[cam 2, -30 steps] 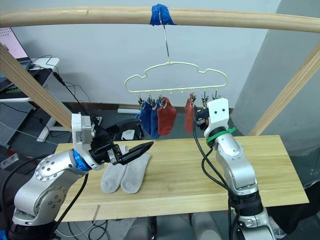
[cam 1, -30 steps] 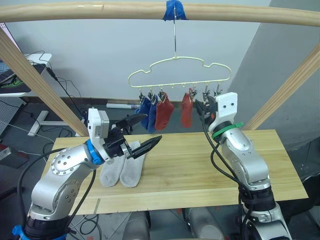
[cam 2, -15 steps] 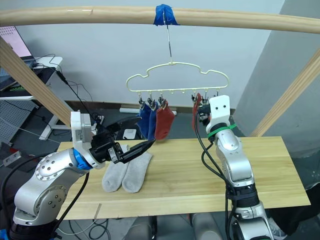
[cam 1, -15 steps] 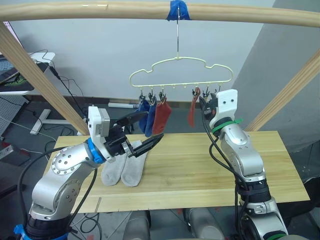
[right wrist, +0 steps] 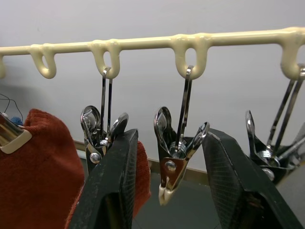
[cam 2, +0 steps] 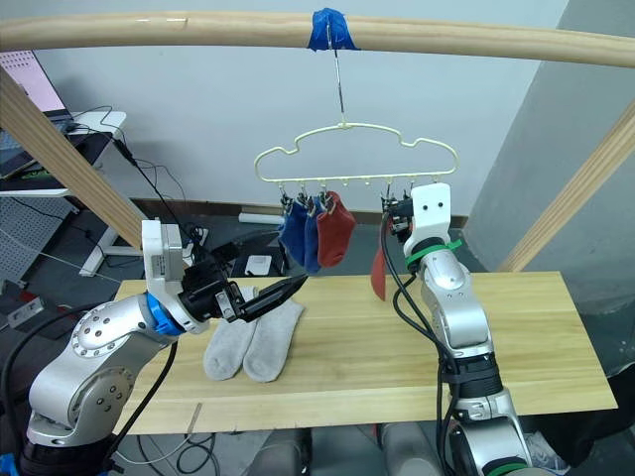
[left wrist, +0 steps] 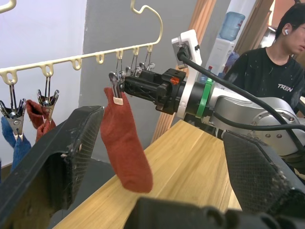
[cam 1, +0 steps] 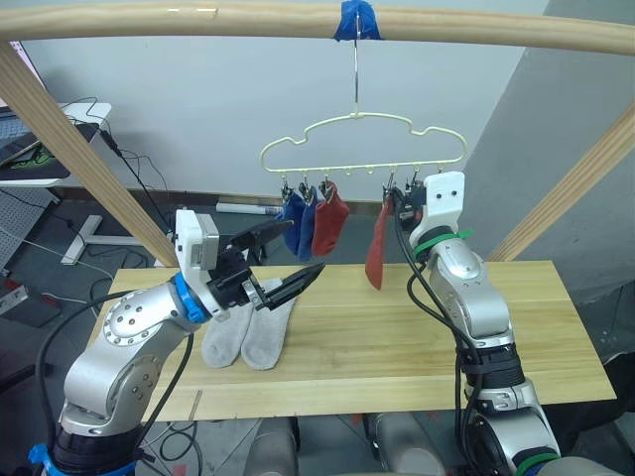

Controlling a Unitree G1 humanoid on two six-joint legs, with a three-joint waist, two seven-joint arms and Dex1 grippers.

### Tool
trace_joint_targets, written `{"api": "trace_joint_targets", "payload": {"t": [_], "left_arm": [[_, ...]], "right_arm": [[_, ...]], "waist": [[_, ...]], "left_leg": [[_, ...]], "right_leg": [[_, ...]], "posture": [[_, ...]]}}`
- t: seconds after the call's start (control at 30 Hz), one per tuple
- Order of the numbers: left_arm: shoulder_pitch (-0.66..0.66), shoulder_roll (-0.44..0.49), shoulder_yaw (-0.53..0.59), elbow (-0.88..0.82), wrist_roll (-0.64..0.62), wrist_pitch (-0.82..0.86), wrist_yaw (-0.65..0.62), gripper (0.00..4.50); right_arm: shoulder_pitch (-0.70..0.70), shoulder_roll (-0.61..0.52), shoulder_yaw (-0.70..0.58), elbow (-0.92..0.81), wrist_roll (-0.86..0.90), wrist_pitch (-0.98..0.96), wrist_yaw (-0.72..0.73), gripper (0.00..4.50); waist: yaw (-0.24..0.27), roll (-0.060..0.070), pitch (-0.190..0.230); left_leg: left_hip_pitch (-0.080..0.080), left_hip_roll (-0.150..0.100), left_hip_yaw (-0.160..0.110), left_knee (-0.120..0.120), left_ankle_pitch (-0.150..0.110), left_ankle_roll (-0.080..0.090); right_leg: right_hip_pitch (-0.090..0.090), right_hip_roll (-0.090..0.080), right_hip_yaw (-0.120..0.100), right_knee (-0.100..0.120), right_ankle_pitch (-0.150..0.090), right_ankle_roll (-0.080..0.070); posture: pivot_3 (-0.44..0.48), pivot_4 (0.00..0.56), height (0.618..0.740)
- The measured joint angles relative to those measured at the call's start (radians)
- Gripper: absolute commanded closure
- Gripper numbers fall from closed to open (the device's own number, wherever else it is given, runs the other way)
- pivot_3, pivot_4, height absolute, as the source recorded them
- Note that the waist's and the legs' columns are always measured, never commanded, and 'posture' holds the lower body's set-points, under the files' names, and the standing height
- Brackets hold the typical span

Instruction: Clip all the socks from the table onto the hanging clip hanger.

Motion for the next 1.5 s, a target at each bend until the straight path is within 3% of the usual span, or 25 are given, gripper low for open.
{"api": "trace_joint_targets", "payload": {"t": [0.87,1.0,1.1,1.33,1.5], "left_arm": [[-0.010,-0.024,-0.002,0.001,0.032,-0.001,0.001,0.00],[-0.010,-0.024,-0.003,0.001,0.035,-0.001,0.000,0.00],[-0.010,-0.027,-0.003,0.001,0.036,-0.002,-0.001,0.00],[-0.009,-0.040,-0.006,0.002,0.042,-0.004,-0.005,0.00],[0.044,-0.025,-0.029,0.032,0.076,0.006,-0.012,0.00]], "right_arm": [[-0.076,0.100,-0.047,0.086,0.042,-0.021,-0.017,2.39],[-0.081,0.102,-0.049,0.087,0.043,-0.021,-0.016,3.65],[-0.081,0.102,-0.049,0.087,0.043,-0.021,-0.016,4.28],[-0.080,0.088,-0.054,0.083,0.060,-0.011,0.007,4.32],[-0.079,0.040,-0.074,0.041,0.147,0.078,0.101,4.32]], "waist": [[0.003,0.000,0.000],[0.003,0.000,0.000],[0.003,0.000,0.000],[0.003,0.000,0.000],[0.002,0.000,0.000]], "left_leg": [[0.000,0.000,0.000,0.000,0.000,0.000],[0.000,0.000,0.000,0.000,0.000,0.000],[0.000,0.000,0.000,0.000,0.000,0.000],[0.000,0.000,0.000,0.000,0.000,0.000],[0.000,0.000,0.000,0.000,0.000,0.000]], "right_leg": [[0.000,0.000,0.000,0.000,0.001,-0.001],[0.000,0.000,0.000,0.000,0.001,-0.001],[0.000,0.000,0.000,0.000,0.001,-0.001],[0.000,0.000,0.000,0.000,0.001,-0.001],[0.000,0.000,0.000,0.000,0.001,-0.001]], "posture": [[-0.042,0.208,0.740],[-0.044,0.207,0.740],[-0.045,0.204,0.740],[-0.056,0.201,0.740],[-0.077,0.202,0.740]]}}
